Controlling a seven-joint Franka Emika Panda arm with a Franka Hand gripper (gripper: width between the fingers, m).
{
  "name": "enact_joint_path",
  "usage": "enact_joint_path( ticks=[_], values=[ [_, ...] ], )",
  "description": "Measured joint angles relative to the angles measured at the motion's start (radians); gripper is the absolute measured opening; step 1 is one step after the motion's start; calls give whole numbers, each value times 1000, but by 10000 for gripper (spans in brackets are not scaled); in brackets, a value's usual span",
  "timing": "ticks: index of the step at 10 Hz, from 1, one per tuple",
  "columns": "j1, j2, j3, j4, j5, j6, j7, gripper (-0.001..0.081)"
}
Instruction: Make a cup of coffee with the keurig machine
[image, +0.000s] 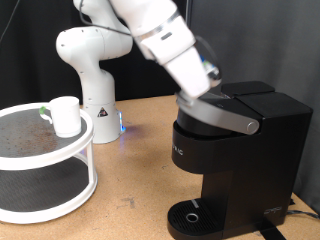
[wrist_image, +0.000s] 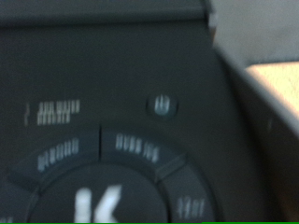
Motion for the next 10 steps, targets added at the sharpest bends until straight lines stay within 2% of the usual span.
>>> enact_joint_path(
  ticks=[2,5,8,10],
  values=[
    [-13,9,-17,-48,-1,46,-57,0],
    [-19,11,-31,-60,34,65,-100,0],
    [-19,11,-47,-61,170,45,-131,0],
    [-19,-7,-56,-34,252,-21,-138,0]
  ],
)
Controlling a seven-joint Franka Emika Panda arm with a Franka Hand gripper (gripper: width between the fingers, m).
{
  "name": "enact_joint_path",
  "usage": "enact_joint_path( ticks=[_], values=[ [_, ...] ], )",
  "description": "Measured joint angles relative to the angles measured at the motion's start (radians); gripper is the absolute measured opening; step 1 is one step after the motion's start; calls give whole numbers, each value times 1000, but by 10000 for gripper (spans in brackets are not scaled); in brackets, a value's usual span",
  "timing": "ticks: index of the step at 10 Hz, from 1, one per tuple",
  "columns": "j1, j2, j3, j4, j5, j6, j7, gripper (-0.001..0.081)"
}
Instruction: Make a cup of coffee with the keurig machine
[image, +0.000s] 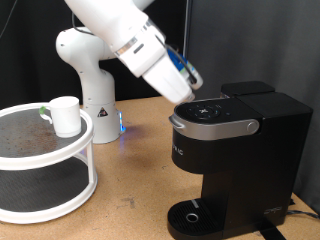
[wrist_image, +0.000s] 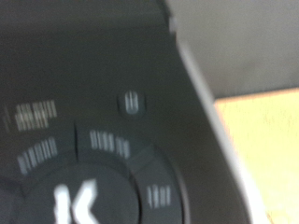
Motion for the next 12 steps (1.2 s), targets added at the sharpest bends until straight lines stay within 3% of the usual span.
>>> enact_joint_path(
  ticks=[2,4,7,10,11,12],
  values=[
    [0,-34,-11,20,8,-67,17,0],
    [-2,-32,-12,13,-2,-77,17,0],
    [-42,-85,-22,-45,-29,-75,99,0],
    [-82,-146,-74,-60,-124,-283,89,0],
    [-89,-165,-82,-61,-152,-326,88,0],
    [-89,-163,-81,-62,-147,-314,90,0]
  ],
)
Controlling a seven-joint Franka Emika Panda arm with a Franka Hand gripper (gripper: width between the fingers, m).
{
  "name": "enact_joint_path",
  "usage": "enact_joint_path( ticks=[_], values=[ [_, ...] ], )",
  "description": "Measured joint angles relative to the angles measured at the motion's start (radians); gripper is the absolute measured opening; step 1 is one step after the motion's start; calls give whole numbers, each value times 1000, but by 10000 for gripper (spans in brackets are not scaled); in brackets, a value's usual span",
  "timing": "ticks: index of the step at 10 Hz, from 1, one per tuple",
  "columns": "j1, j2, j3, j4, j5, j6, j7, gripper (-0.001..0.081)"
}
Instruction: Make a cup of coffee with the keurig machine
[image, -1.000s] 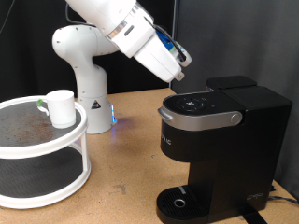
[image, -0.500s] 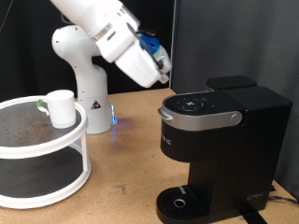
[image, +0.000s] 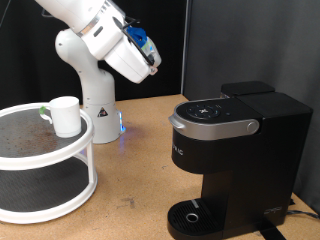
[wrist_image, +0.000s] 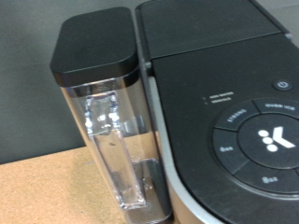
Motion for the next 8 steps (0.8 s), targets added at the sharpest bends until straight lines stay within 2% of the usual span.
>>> enact_joint_path(
  ticks=[1,2,3,4,6,8],
  values=[
    [0,-3,7,-9,32,61,16,0],
    [-1,-18,21,-32,77,161,27,0],
    [-6,-52,26,-63,100,225,57,0],
    [-18,-93,24,-91,103,247,77,0],
    [-55,-160,10,-131,64,218,79,0],
    [-88,-208,-23,-146,-12,135,38,0]
  ],
)
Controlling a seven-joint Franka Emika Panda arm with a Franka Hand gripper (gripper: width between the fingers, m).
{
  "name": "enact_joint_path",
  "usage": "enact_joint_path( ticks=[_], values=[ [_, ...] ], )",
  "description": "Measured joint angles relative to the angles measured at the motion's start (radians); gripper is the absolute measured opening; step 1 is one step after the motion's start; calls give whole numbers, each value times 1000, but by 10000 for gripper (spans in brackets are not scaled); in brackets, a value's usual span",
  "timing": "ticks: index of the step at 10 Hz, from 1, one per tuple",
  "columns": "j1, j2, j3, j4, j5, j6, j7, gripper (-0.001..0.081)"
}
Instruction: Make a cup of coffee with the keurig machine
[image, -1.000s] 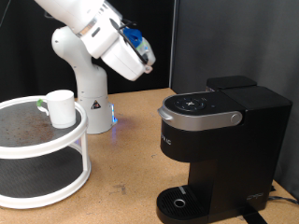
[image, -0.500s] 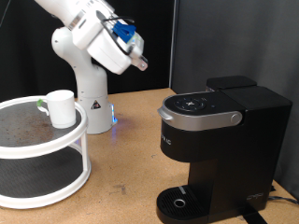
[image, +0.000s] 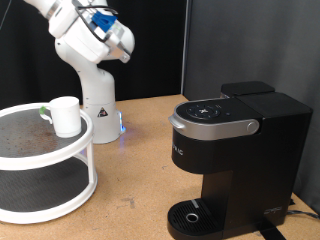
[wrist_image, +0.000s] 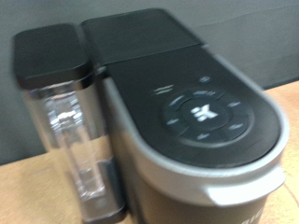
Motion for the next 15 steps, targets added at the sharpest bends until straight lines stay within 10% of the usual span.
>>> enact_joint_path(
  ticks=[2,6,11,15],
  values=[
    [-8,-18,-10,-7,-18,-26,-13,0],
    [-41,-105,-33,-94,62,220,-76,0],
    [-111,-174,-206,-79,-136,-115,-206,0],
    [-168,-210,-223,-98,-145,-129,-201,0]
  ],
)
